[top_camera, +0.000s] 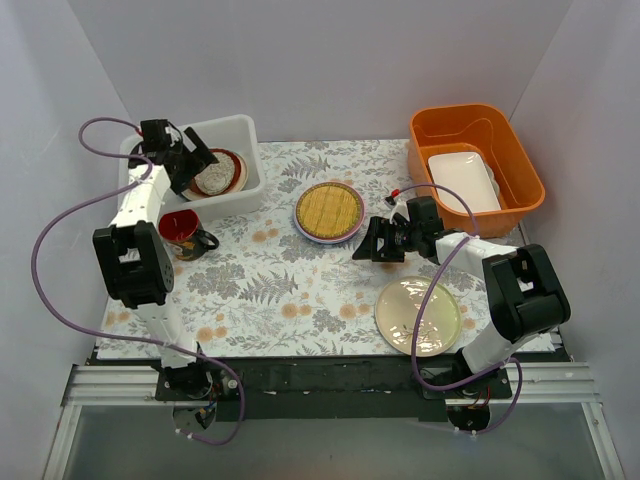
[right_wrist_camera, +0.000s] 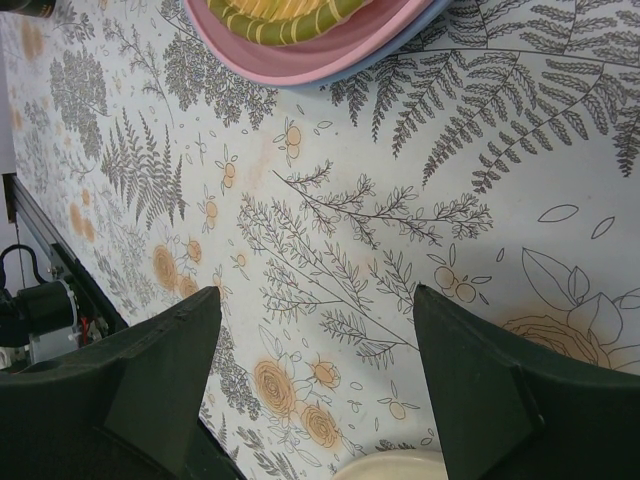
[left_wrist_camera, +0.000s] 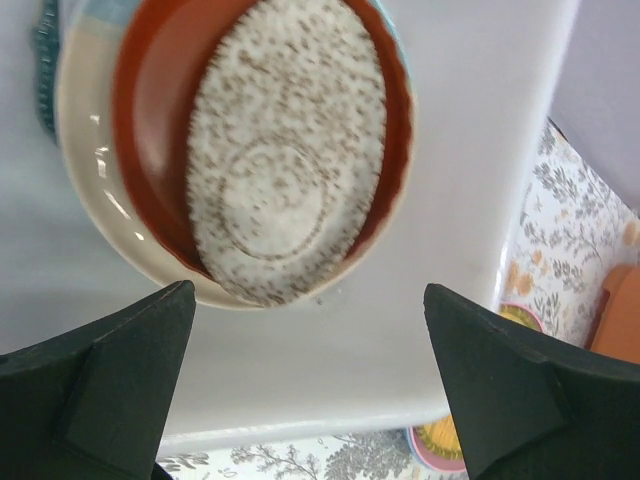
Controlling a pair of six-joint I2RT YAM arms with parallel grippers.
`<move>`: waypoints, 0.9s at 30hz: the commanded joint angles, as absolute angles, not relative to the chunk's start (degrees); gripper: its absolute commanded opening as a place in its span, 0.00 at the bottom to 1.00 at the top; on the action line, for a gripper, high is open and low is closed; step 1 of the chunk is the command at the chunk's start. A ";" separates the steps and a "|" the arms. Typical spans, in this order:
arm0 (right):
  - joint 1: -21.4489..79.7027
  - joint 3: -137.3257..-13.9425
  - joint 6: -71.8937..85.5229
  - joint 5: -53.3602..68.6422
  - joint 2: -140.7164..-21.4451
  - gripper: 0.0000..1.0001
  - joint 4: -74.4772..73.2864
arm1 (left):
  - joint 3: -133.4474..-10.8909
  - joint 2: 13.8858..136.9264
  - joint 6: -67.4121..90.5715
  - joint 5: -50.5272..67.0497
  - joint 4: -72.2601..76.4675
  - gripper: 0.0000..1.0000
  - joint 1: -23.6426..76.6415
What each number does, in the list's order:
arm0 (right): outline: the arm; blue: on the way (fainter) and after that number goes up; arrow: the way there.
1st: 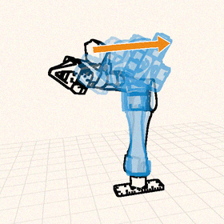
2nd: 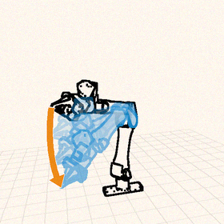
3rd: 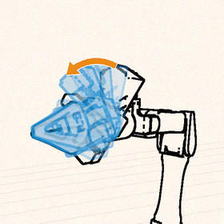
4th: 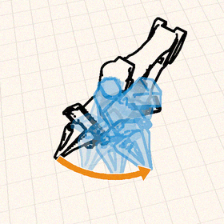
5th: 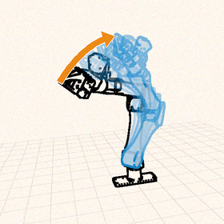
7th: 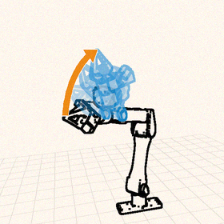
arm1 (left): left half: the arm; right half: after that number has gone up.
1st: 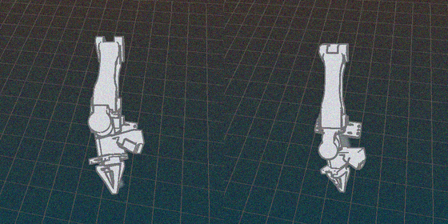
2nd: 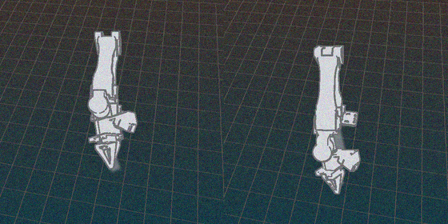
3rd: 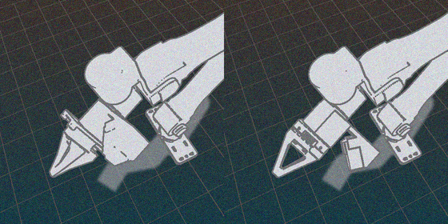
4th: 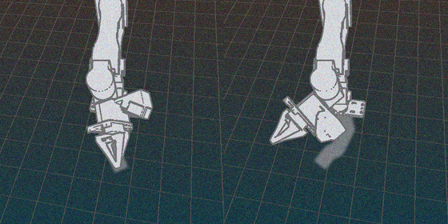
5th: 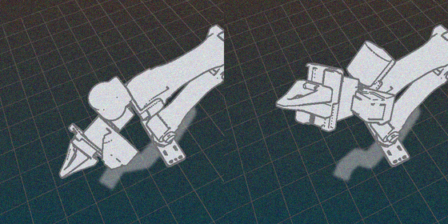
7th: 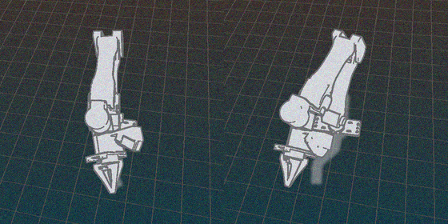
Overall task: Place the plates into the plastic bin on the countertop
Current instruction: Place the plate in the plastic bin, then move the plate to the center of the board.
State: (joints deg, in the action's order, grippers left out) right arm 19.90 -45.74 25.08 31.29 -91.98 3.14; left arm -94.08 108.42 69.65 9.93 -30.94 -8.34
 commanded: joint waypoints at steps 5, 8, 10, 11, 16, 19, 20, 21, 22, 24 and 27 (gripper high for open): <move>20.13 -48.34 24.08 31.20 -88.33 0.84 2.02 | -88.52 96.51 67.85 12.30 -31.47 0.98 2.19; 20.13 -48.51 23.56 30.50 -86.66 0.85 0.62 | -85.71 93.52 69.16 13.44 -30.68 0.98 5.27; 20.13 -48.78 23.29 30.06 -85.35 0.84 0.09 | -83.68 92.12 70.22 15.98 -29.36 0.98 6.94; 20.13 -48.87 23.20 29.80 -84.91 0.84 -1.39 | -83.24 91.24 70.75 16.34 -29.18 0.98 7.38; 20.13 -49.04 22.77 28.30 -81.75 0.85 -3.34 | -80.78 90.09 71.72 17.93 -29.27 0.98 12.12; 20.13 -49.48 22.24 27.51 -80.34 0.85 -5.27 | -79.37 89.91 71.98 19.07 -29.27 0.98 14.50; 20.13 -49.74 22.06 27.25 -79.98 0.85 -5.88 | -78.93 89.91 72.16 19.33 -29.18 0.98 15.02; 20.13 -49.92 21.80 26.81 -79.72 0.84 -6.85 | -78.49 90.17 72.42 19.60 -29.01 0.98 16.33; 20.13 -50.10 21.71 26.46 -79.02 0.85 -7.46 | -77.88 90.35 72.33 19.51 -29.00 0.98 17.13; 20.13 -50.71 21.10 25.84 -78.40 0.84 -9.13 | -77.00 90.53 72.68 19.25 -28.65 0.98 19.32; 20.13 -51.85 19.96 23.48 -77.35 0.85 -11.59 | -75.41 91.05 73.74 18.98 -28.04 0.98 22.83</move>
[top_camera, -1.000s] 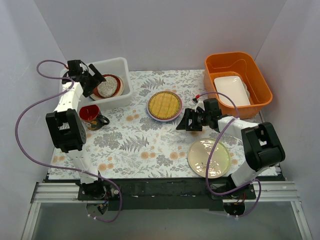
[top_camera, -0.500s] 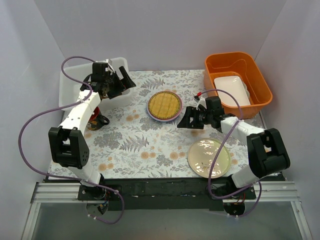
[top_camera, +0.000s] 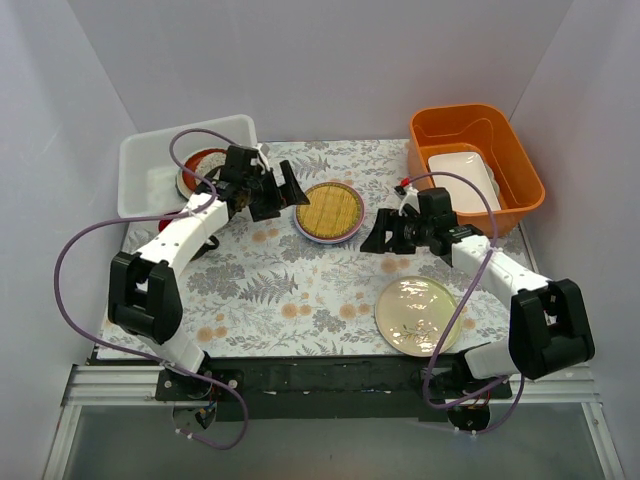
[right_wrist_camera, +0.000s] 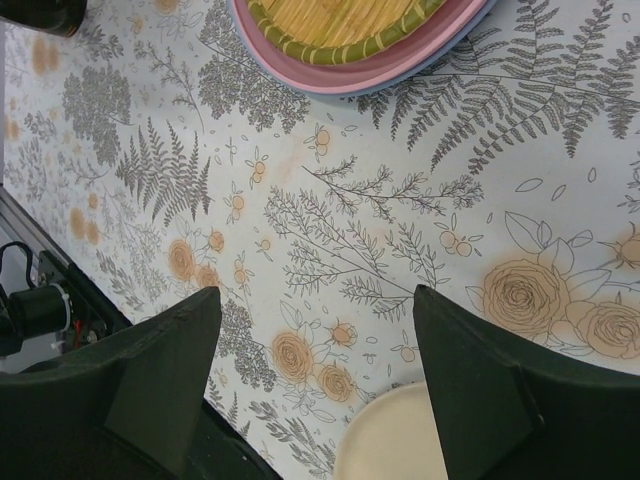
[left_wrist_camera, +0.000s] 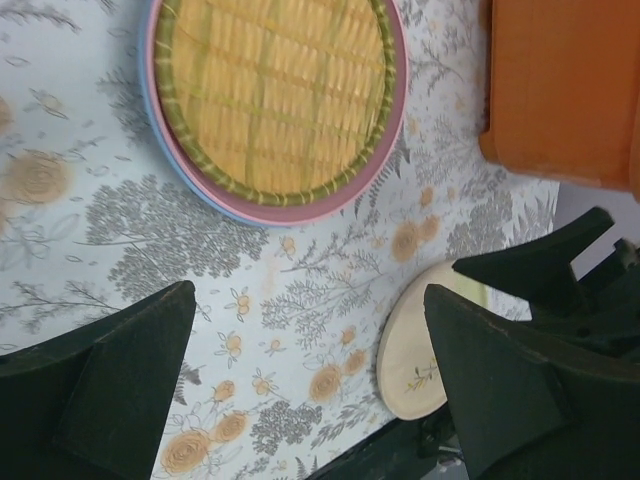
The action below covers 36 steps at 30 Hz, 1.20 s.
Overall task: Place the plates into the plastic bin on the countertop
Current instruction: Move the plate to the center of the board.
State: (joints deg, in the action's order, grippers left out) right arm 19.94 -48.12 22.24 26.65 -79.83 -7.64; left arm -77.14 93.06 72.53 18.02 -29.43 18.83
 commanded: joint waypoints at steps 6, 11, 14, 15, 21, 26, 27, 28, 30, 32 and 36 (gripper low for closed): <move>19.51 -53.00 18.28 18.82 -75.15 0.85 -16.52 | -69.97 91.32 78.03 18.89 -24.09 0.98 30.30; 17.84 -53.44 16.44 18.02 -75.15 0.84 -20.64 | -67.06 93.25 81.12 18.55 -20.13 0.98 35.76; 16.53 -53.53 15.39 16.97 -75.32 0.83 -22.32 | -67.06 95.88 82.61 18.72 -18.47 0.97 39.37; 16.26 -53.70 15.21 16.27 -75.32 0.83 -23.46 | -66.97 97.02 82.97 18.89 -18.02 0.97 41.20; 13.98 -54.40 13.36 13.63 -76.99 0.82 -27.85 | -69.78 102.38 84.81 19.42 -16.61 0.94 47.01; 12.66 -55.54 11.87 10.03 -78.31 0.82 -32.34 | -72.33 106.52 86.31 19.86 -16.26 0.93 50.36; 12.40 -55.72 11.52 9.06 -78.40 0.82 -32.95 | -72.59 106.96 86.57 19.86 -16.09 0.93 51.41; 12.22 -55.72 11.25 8.88 -78.40 0.82 -33.74 | -72.68 107.48 86.83 19.95 -15.91 0.92 51.85; 11.87 -55.72 10.99 9.14 -78.05 0.82 -33.93 | -73.12 108.72 87.45 19.95 -15.65 0.89 53.16; 11.78 -55.63 10.90 9.49 -77.87 0.82 -33.93 | -73.39 109.59 87.28 18.90 -15.82 0.80 53.96; 11.69 -55.63 10.72 10.99 -77.61 0.82 -33.57 | -76.54 111.27 85.79 13.11 -19.94 0.62 56.86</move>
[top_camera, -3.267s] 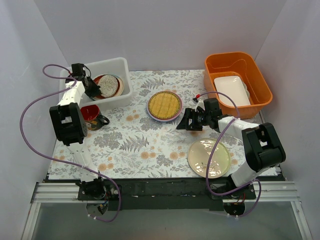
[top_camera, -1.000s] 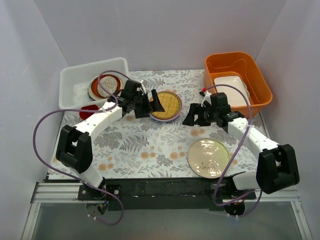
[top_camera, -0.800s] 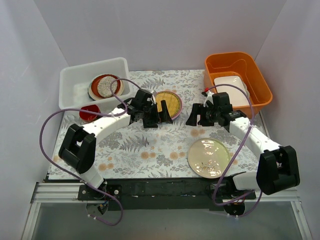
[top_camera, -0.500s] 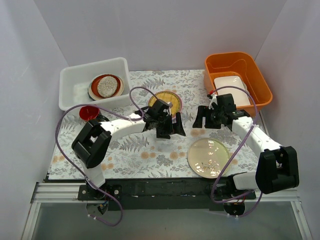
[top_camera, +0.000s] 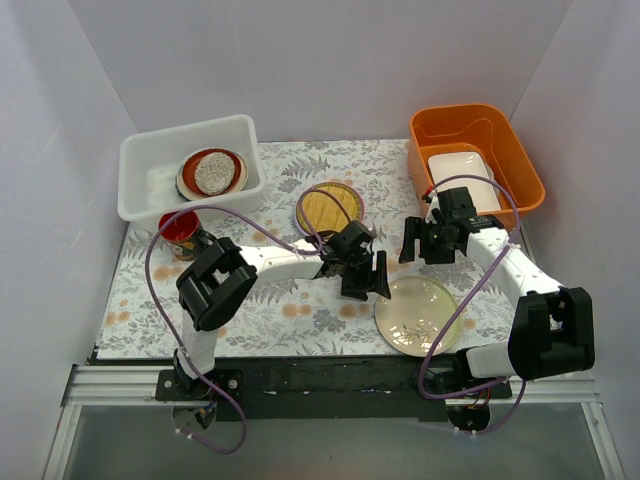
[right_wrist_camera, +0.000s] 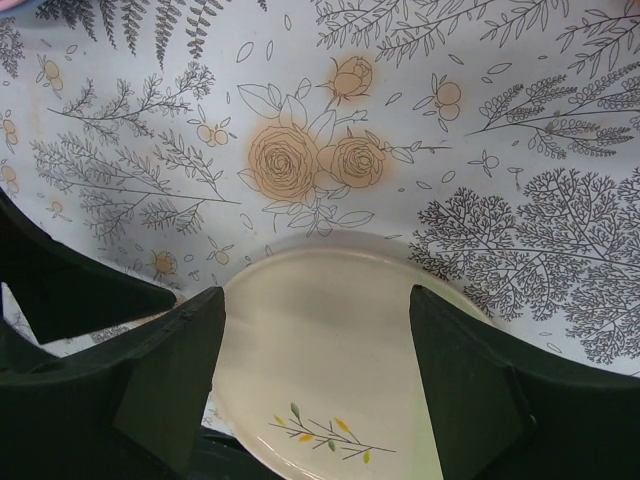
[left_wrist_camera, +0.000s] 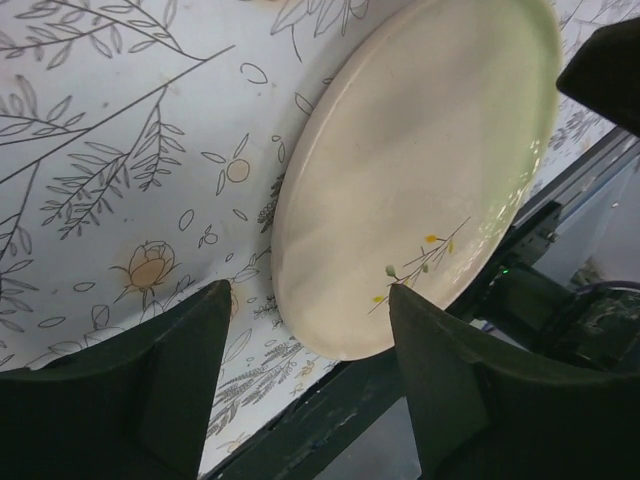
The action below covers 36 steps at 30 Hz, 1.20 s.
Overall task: Place the plates into the plastic bin on the countertop
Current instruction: Move the plate to the center of the board.
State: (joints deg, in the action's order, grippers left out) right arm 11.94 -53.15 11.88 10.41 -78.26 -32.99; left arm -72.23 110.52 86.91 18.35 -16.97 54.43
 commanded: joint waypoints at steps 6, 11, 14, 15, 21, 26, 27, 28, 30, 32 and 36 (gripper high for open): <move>11.51 -55.11 10.72 12.48 -77.26 0.82 -32.70 | -80.50 115.04 84.29 3.35 -26.10 0.48 60.73; 11.43 -54.93 10.63 13.09 -77.17 0.82 -32.34 | -84.90 118.21 84.20 -7.10 -32.51 0.19 63.71; 11.51 -54.76 10.63 13.62 -77.17 0.82 -32.08 | -88.84 121.11 84.81 -12.90 -38.21 0.13 64.16; 11.51 -54.76 10.63 13.71 -77.17 0.82 -32.08 | -89.81 121.90 85.16 -14.40 -39.97 0.11 64.16; 11.51 -54.75 10.63 14.59 -77.34 0.81 -31.73 | -89.13 122.08 86.48 -22.06 -44.39 0.01 63.46; 11.51 -54.67 10.46 15.38 -77.43 0.81 -31.20 | -85.26 119.97 87.27 -22.15 -43.24 0.06 60.83; 11.51 -54.58 10.55 15.47 -77.52 0.81 -31.11 | -83.86 119.01 87.36 -22.15 -42.98 0.06 60.39; 11.43 -54.49 10.55 15.56 -77.52 0.81 -31.03 | -83.06 118.66 87.28 -22.06 -42.54 0.06 59.86; 11.43 -54.40 10.55 15.99 -77.61 0.81 -30.85 | -81.83 117.78 87.28 -22.15 -42.45 0.06 58.36; 11.43 -54.49 10.37 16.17 -77.87 0.81 -30.76 | -79.90 116.20 87.10 -22.15 -41.75 0.06 56.79; 11.51 -54.32 10.37 16.96 -78.40 0.80 -30.41 | -76.29 113.12 86.84 -21.80 -40.43 0.06 54.15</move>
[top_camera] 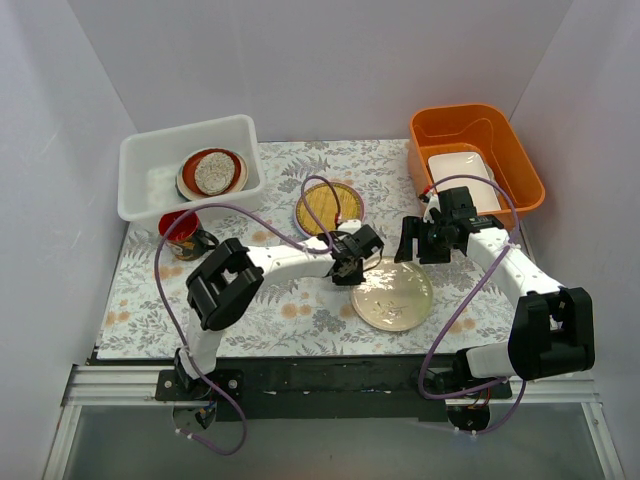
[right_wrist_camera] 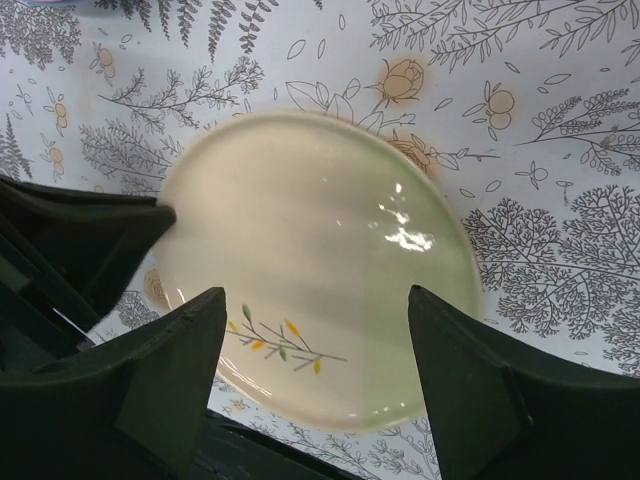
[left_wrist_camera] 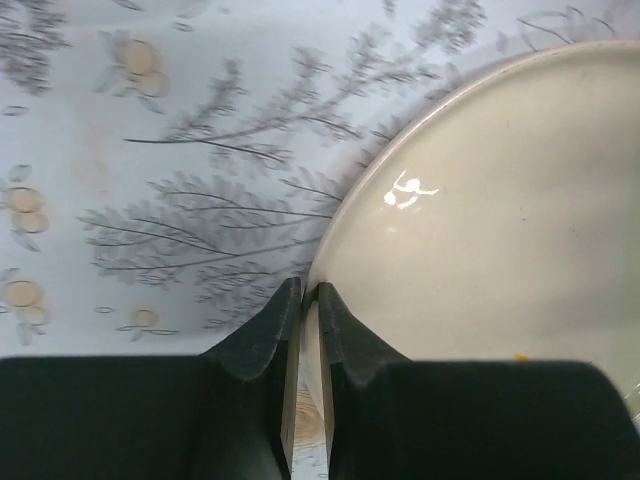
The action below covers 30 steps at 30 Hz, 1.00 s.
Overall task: Place the plates into the plastic bin on the countertop
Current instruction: Move the plate to the center of the board.
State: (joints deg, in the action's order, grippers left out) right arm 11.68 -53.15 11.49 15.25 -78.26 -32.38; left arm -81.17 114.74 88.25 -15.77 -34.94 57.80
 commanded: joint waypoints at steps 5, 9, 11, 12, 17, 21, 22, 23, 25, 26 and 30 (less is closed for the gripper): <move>11.51 -54.05 10.37 18.28 -78.92 0.78 -29.45 | -72.43 109.43 86.57 -22.50 -40.08 0.06 51.60; 11.86 -54.23 10.55 17.14 -79.36 0.77 -29.44 | -70.67 107.32 86.40 -23.82 -40.96 0.07 50.63; 11.95 -54.05 10.63 17.49 -79.72 0.77 -29.09 | -69.62 106.35 86.31 -24.43 -41.22 0.08 49.93; 12.30 -53.97 10.81 17.66 -79.80 0.77 -28.83 | -68.39 105.39 86.31 -24.52 -41.48 0.08 49.57; 14.15 -53.79 11.60 18.02 -81.20 0.77 -27.16 | -63.55 100.99 86.31 -24.70 -40.61 0.10 47.20; 16.61 -54.14 12.56 17.93 -82.53 0.77 -25.41 | -61.70 98.53 85.08 -23.91 -38.77 0.13 47.20; 17.05 -54.23 12.83 17.76 -82.88 0.77 -25.05 | -61.44 98.00 84.47 -23.38 -37.63 0.17 47.20; 17.92 -54.32 12.83 17.84 -83.49 0.76 -24.53 | -61.26 97.13 84.38 -23.38 -37.44 0.21 47.20; 18.63 -54.32 13.09 18.02 -84.28 0.76 -23.65 | -61.00 96.42 84.37 -23.03 -36.66 0.26 47.20; 19.24 -54.32 13.18 18.10 -85.16 0.75 -23.29 | -60.74 95.46 84.20 -22.85 -36.30 0.32 47.20; 20.21 -54.14 13.53 18.81 -87.10 0.73 -21.98 | -60.21 93.43 84.11 -21.71 -35.25 0.51 47.20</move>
